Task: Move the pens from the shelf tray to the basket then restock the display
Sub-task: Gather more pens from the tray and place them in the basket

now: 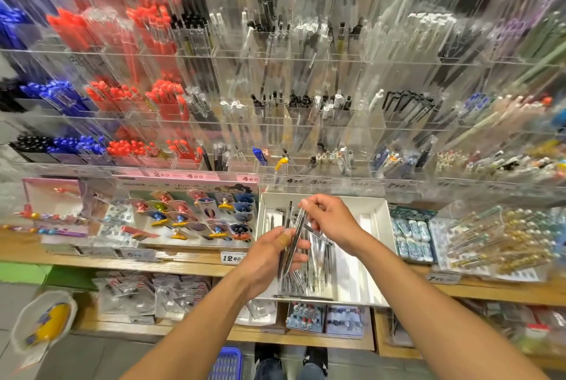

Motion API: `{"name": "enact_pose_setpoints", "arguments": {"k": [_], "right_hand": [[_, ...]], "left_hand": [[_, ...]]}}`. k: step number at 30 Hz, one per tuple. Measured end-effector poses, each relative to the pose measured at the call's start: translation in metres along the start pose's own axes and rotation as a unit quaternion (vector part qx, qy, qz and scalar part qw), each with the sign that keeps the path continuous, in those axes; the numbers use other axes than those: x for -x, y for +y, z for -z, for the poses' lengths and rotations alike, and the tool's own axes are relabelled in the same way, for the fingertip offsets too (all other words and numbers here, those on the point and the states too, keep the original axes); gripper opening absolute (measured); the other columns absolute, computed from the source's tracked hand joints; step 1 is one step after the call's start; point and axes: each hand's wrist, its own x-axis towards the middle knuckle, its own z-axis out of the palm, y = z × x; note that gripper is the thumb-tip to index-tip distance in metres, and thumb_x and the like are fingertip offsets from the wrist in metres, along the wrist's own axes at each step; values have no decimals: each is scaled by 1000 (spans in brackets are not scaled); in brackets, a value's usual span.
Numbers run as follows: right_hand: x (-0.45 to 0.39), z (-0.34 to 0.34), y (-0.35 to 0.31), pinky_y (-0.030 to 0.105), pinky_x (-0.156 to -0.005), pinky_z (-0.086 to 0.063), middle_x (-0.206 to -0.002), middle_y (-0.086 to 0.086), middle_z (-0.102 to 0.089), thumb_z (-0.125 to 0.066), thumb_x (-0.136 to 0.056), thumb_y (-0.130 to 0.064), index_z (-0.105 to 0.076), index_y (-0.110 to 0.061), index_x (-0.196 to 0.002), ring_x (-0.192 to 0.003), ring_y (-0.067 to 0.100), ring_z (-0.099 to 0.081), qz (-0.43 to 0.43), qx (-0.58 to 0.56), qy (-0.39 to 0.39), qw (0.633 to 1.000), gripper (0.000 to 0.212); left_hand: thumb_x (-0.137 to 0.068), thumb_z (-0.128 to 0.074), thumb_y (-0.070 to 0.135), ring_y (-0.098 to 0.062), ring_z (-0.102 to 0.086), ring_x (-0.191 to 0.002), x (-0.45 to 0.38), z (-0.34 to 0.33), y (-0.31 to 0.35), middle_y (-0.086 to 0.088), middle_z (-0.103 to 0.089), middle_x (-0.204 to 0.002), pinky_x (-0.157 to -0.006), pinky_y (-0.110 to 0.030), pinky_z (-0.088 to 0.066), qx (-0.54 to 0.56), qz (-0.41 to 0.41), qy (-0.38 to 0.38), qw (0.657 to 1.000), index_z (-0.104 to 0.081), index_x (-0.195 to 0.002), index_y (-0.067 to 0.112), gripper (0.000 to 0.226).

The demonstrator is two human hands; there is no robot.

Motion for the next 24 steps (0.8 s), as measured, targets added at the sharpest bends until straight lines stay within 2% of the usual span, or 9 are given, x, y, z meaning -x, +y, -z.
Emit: {"name": "enact_pose_setpoints", "arguments": {"k": [3, 5, 7, 9, 14, 17, 19, 21, 24], "right_hand": [[-6, -4, 2, 21, -53, -47, -70, -1, -67, -61, -95, -22, -67, -12, -101, -55, 8, -55, -12, -69, -16, 997, 13], [-12, 0, 11, 20, -54, -48, -75, 0, -70, -61, -95, -23, -67, -13, -102, -56, 8, -57, -28, -76, 2, 997, 13], [-20, 4, 30, 24, -63, -51, -85, 2, -70, -62, -94, -23, -66, -15, -98, -67, 9, -62, -54, 29, 63, 996, 10], [-24, 7, 53, 27, -74, -49, -96, 2, -68, -62, -93, -22, -66, -18, -99, -82, 15, -62, -91, 183, 92, 975, 9], [-20, 3, 101, 27, -72, -46, -106, 5, -67, -57, -93, -19, -62, -19, -112, -86, 23, -62, -136, 421, 5, 897, 20], [-16, -1, 110, 30, -71, -50, -104, 7, -67, -53, -93, -14, -57, -17, -114, -85, 25, -63, -124, 500, -13, 857, 21], [-15, -4, 111, 32, -68, -51, -100, 7, -67, -51, -94, -13, -53, -16, -115, -82, 26, -63, -98, 516, 20, 851, 22], [-16, -6, 108, 33, -67, -47, -103, 8, -67, -51, -95, -16, -47, -15, -120, -88, 29, -65, -76, 507, 66, 856, 26], [-20, -2, 100, 31, -67, -42, -109, 8, -64, -52, -93, -13, -48, -15, -120, -98, 29, -64, -116, 541, 50, 831, 28]], "left_hand": [[-102, -48, 31, -16, -60, -66, 1, 1, -5, -7, -71, -88, -62, -32, -51, 23, 13, 21, 999, -55, -121, 6, 33], [-100, -51, 30, -10, -52, -57, 1, 3, -9, 0, -65, -75, -56, -27, -46, 18, 16, 44, 999, -58, -115, 6, 29], [-101, -50, 27, -9, -48, -55, 1, 5, -12, 3, -61, -70, -54, -26, -43, 29, 13, 53, 998, -59, -112, 7, 24], [-102, -49, 24, -9, -51, -58, 4, 8, -13, 2, -64, -73, -55, -26, -46, 44, 12, 52, 998, -57, -116, 5, 25], [-101, -49, 20, -14, -59, -63, 12, 13, -16, -5, -72, -84, -61, -30, -51, 83, 10, 53, 995, -50, -123, 3, 28], [-101, -48, 20, -14, -57, -62, 13, 15, -18, -6, -72, -86, -58, -28, -51, 71, 10, 65, 995, -49, -131, 8, 32], [-102, -47, 18, -14, -58, -62, 15, 16, -19, -6, -72, -86, -59, -28, -51, 68, 14, 67, 995, -50, -130, 8, 30], [-102, -47, 16, -15, -59, -64, 16, 17, -20, -6, -73, -86, -60, -28, -51, 80, 15, 71, 994, -52, -128, 9, 27], [-101, -50, 15, -16, -60, -64, 15, 20, -24, -7, -72, -85, -59, -28, -50, 98, 15, 82, 992, -52, -126, 7, 26]]}}
